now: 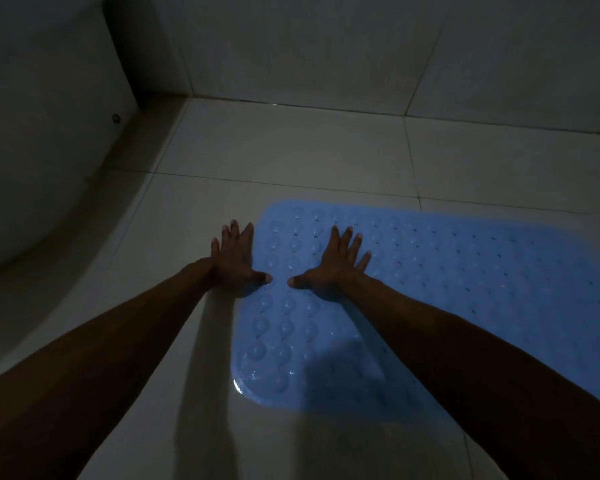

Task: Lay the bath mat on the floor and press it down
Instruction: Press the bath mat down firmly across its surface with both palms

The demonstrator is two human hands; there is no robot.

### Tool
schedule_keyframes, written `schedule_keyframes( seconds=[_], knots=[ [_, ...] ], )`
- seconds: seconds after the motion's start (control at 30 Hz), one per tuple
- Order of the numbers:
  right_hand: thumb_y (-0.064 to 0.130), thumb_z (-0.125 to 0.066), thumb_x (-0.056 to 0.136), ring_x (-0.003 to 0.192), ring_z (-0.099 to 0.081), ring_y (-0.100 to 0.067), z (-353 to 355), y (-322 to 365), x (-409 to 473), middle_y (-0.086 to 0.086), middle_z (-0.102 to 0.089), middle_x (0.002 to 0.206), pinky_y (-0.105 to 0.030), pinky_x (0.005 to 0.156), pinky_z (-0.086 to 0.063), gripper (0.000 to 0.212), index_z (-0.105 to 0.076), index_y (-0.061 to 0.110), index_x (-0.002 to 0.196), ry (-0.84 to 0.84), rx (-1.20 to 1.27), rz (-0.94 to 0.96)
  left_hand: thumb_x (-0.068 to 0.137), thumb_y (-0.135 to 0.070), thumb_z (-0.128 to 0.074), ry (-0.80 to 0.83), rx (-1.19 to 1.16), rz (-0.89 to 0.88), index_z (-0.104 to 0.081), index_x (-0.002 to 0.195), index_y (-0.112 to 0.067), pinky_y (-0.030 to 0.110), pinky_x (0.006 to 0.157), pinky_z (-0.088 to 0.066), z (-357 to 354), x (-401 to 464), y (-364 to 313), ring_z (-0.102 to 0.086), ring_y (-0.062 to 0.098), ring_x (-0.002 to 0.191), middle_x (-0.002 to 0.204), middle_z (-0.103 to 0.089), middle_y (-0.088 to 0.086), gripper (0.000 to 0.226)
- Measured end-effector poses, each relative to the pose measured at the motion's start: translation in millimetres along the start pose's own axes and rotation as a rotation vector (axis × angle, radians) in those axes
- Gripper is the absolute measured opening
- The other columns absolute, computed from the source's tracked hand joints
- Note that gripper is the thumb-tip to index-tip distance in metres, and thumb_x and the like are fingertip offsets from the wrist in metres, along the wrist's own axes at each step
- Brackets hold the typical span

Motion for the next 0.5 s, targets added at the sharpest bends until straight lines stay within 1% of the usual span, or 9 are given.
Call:
schedule_keyframes(
  seconds=[0.1, 0.17, 0.23, 0.3, 0.33, 0.4, 0.5],
  knots=[
    [0.064, -0.082, 0.059, 0.138, 0.039, -0.036, -1.6, 4.3, -1.6, -0.014, 0.043, 0.15, -0.062, 0.11, 0.021, 0.151, 0.03, 0.018, 0.148, 0.0, 0.042, -0.051, 0.053, -0.077, -0.064, -0.04, -0.033, 0.005, 0.011, 0.153, -0.018, 0.053, 0.114, 0.01, -5.2, -9.7, 2.0, 0.022, 0.033, 0.144, 0.157, 0.023, 0.014, 0.138],
    [0.062, -0.082, 0.062, 0.139, 0.037, -0.036, -4.2, 4.8, -5.6, -0.014, 0.041, 0.152, -0.061, 0.111, 0.02, 0.147, 0.028, 0.018, 0.15, -0.03, 0.073, -0.061, 0.057, -0.077, -0.067, -0.055, -0.031, 0.017, 0.009, 0.153, -0.018, 0.054, 0.114, 0.009, -5.9, -11.6, 3.3, 0.021, 0.035, 0.144, 0.157, 0.022, 0.015, 0.135],
    [0.065, -0.076, 0.068, 0.141, 0.036, -0.034, -10.6, 1.6, -9.5, -0.012, 0.036, 0.155, -0.056, 0.113, 0.02, 0.138, 0.022, 0.018, 0.152, -0.069, 0.077, -0.009, 0.064, -0.073, -0.069, -0.071, -0.031, 0.032, 0.006, 0.153, -0.017, 0.055, 0.114, 0.008, -7.2, -11.5, 4.6, 0.02, 0.036, 0.144, 0.158, 0.02, 0.015, 0.129],
    [0.074, -0.067, 0.071, 0.141, 0.036, -0.03, -16.1, -3.4, -14.7, -0.009, 0.034, 0.156, -0.053, 0.113, 0.022, 0.131, 0.018, 0.02, 0.154, -0.113, 0.048, 0.076, 0.067, -0.07, -0.069, -0.077, -0.05, 0.037, 0.004, 0.153, -0.017, 0.056, 0.114, 0.007, -9.1, -12.5, 5.4, 0.019, 0.037, 0.144, 0.158, 0.02, 0.016, 0.125],
    [0.078, -0.064, 0.069, 0.141, 0.037, -0.03, -17.1, -5.5, -18.6, -0.009, 0.036, 0.156, -0.052, 0.113, 0.023, 0.132, 0.019, 0.02, 0.153, -0.114, 0.022, 0.116, 0.069, -0.068, -0.069, -0.08, -0.061, 0.04, 0.004, 0.153, -0.017, 0.055, 0.114, 0.007, -9.2, -15.7, 3.4, 0.019, 0.037, 0.144, 0.158, 0.02, 0.016, 0.123],
    [0.082, -0.065, 0.063, 0.138, 0.04, -0.03, -18.7, -7.8, -21.9, -0.009, 0.04, 0.153, -0.051, 0.11, 0.026, 0.14, 0.024, 0.019, 0.152, -0.051, -0.016, 0.156, 0.071, -0.067, -0.067, -0.094, -0.071, 0.044, 0.003, 0.153, -0.016, 0.054, 0.114, 0.006, -10.1, -19.5, 1.4, 0.018, 0.036, 0.144, 0.158, 0.018, 0.016, 0.12],
    [0.08, -0.07, 0.059, 0.136, 0.042, -0.031, -18.0, -6.7, -26.9, -0.011, 0.044, 0.15, -0.054, 0.111, 0.025, 0.148, 0.028, 0.017, 0.15, -0.018, -0.063, 0.162, 0.071, -0.07, -0.065, -0.116, -0.062, 0.042, 0.002, 0.153, -0.017, 0.054, 0.115, 0.005, -11.0, -21.3, 0.7, 0.015, 0.036, 0.145, 0.159, 0.016, 0.015, 0.118]
  ],
)
Point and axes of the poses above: each hand's wrist, its own x-axis towards the middle knuckle, its own z-axis out of the back of the hand, y = z × x, the point moved 7 cm from there along x, towards the middle knuckle
